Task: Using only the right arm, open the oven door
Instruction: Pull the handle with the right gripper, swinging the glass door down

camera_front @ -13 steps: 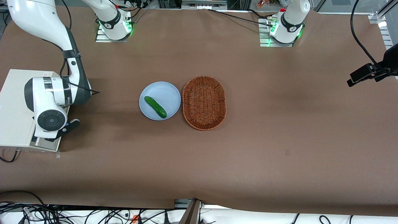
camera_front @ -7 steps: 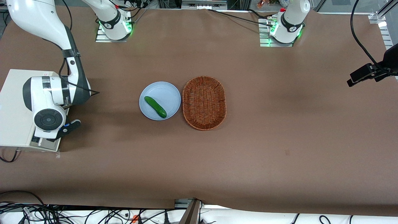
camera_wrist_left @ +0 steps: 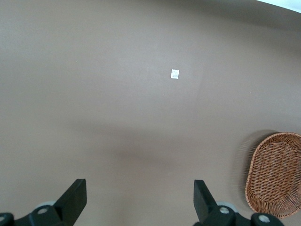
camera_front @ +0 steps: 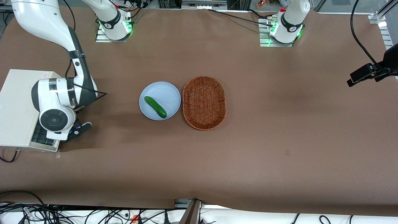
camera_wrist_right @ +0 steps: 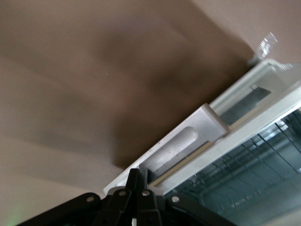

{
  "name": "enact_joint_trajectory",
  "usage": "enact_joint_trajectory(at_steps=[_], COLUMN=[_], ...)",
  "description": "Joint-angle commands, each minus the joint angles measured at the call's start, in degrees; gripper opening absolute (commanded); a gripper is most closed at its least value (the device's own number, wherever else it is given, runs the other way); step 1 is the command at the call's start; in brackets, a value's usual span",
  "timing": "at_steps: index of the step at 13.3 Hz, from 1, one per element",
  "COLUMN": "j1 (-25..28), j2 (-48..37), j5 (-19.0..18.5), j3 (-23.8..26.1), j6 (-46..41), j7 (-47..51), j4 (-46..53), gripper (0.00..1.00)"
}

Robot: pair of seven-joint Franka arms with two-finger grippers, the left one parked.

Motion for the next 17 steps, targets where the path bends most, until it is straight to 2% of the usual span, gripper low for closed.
enact_joint_trajectory(at_steps=[1, 4, 9, 12, 17], j1=[-3.3, -4.3, -5.4, -5.7, -5.7], j2=[6.7, 7.6, 9.0, 9.1, 9.0], j5=[-0.8, 0.3, 6.7, 9.3, 19.8], j3=[-2.1, -2.1, -2.1, -2.1, -2.2], j6=[8.5, 9.2, 10.1, 9.8, 7.2], j7=[-0.5, -0.5, -0.4, 2.6, 12.2], j4=[-0.8, -0.8, -0.8, -0.8, -0.4], gripper=[0.00, 0.00, 0.00, 0.00, 0.00])
